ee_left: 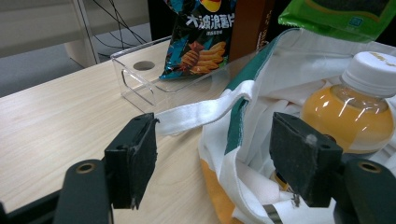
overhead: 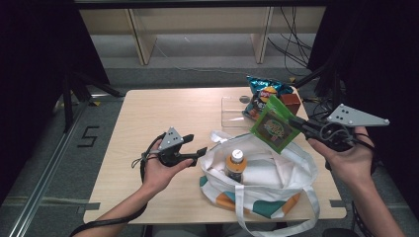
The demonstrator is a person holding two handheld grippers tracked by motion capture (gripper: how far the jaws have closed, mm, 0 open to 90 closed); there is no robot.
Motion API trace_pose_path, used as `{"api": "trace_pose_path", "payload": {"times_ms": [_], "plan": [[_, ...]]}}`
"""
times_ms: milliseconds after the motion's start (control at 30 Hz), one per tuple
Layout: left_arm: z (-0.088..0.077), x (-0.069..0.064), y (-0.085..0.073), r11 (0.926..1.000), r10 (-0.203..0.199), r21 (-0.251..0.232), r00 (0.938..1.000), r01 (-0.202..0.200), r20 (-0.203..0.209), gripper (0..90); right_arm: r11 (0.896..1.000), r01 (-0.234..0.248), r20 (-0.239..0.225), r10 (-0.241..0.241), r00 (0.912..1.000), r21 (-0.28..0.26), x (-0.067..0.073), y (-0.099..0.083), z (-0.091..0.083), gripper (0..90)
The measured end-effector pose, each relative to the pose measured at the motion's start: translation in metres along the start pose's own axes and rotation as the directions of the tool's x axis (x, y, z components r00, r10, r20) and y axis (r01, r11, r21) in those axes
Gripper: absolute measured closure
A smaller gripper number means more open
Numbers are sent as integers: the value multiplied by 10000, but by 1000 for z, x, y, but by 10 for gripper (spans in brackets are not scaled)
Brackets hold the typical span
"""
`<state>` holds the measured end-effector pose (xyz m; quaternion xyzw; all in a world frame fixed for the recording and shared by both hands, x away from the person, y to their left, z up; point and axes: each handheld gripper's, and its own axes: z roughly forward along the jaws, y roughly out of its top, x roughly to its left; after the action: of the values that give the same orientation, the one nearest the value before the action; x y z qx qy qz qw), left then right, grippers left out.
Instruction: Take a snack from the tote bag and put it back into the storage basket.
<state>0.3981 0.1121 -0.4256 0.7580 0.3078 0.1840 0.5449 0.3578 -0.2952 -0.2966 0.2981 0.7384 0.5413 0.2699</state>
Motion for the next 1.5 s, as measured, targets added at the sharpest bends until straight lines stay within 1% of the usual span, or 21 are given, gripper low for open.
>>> {"api": "trace_pose_path", "payload": {"times_ms": [33, 67, 100, 133, 167, 267, 300, 433, 467, 500, 533, 633, 900, 1033, 1100, 1200, 1267, 1367, 1400, 1467, 1500], "plan": [[0, 0, 0, 10000, -25, -5, 10000, 25, -3, 316, 9996, -250, -25, 251, 9997, 160, 1, 1, -1, 900], [0, 0, 0, 10000, 2, 0, 10000, -2, 2, 316, 10000, 57, 89, -57, 9999, 0, -2, 2, 0, 900], [0, 0, 0, 10000, -25, -4, 10000, 25, 1, 316, 10000, 85, 85, -84, 9999, -7, -3, 3, 0, 900], [0, 0, 0, 10000, -27, 0, 10000, 27, -1, 316, 9996, -269, 114, 268, 9996, 105, -1, 4, 0, 900], [0, 0, 0, 10000, -31, 4, 10000, 31, -4, 316, 10000, 14, 127, -14, 9999, 30, -4, 5, 0, 900], [0, 0, 0, 10000, -42, -5, 10000, 42, -6, 316, 10000, -43, 134, 44, 9999, -65, -4, 8, 2, 900], [0, 0, 0, 10000, -47, -11, 10000, 47, -5, 316, 9998, 179, 173, -177, 9997, -94, -6, 10, 2, 900], [0, 0, 0, 10000, -50, -3, 10000, 50, 3, 316, 9999, 31, 236, -28, 9997, -128, -8, 13, 4, 900], [0, 0, 0, 10000, -6, 6, 10000, 6, 17, 316, 9998, -183, 183, 184, 9997, -49, -7, 13, 4, 900], [0, 0, 0, 10000, -11, 6, 10000, 11, 17, 316, 9999, 50, 251, -46, 9997, -155, -10, 14, 5, 900], [0, 0, 0, 10000, -5, 11, 10000, 5, 18, 316, 9999, -49, 234, 52, 9997, -100, -9, 14, 5, 900], [1, 0, 0, 10000, -19, 16, 10000, 19, 13, 316, 9998, 147, 262, -144, 9996, -120, -12, 16, 7, 900], [1, 0, 0, 10000, 39, -25, 9999, -39, 112, 316, 9999, -15, 369, 20, 9993, -125, -17, 19, 9, 900], [1, 0, -1, 10000, -22, -40, 10000, 22, 88, 316, 9999, 81, 391, -75, 9992, -149, -19, 21, 11, 900], [1, 0, 0, 10000, -11, 17, 10000, 11, 14, 316, 9999, -46, 438, 53, 9990, -153, -18, 22, 13, 900], [1, 0, 0, 10000, -12, 8, 10000, 12, 18, 316, 9993, 254, 542, -239, 9982, -266, -20, 25, 15, 900], [1, 0, 0, 10000, -36, 10, 10000, 36, 10, 316, 9997, -84, 442, 93, 9990, -219, -18, 26, 16, 900], [0, 0, 0, 10000, -43, -23, 10000, 43, -7, 316, 9998, 104, 488, -94, 9988, -191, -20, 27, 18, 900], [0, 0, 0, 10000, -41, -32, 10000, 41, -8, 316, 9989, 344, 531, -328, 9980, -303, -22, 28, 20, 900], [0, 1, 0, 10000, -39, -28, 10000, 39, -12, 316, 9997, 95, 492, -85, 9988, -210, -20, 28, 21, 900], [0, 1, 0, 10000, -38, -23, 10000, 38, -11, 316, 9989, 314, 604, -293, 9977, -338, -22, 29, 23, 900]]}}
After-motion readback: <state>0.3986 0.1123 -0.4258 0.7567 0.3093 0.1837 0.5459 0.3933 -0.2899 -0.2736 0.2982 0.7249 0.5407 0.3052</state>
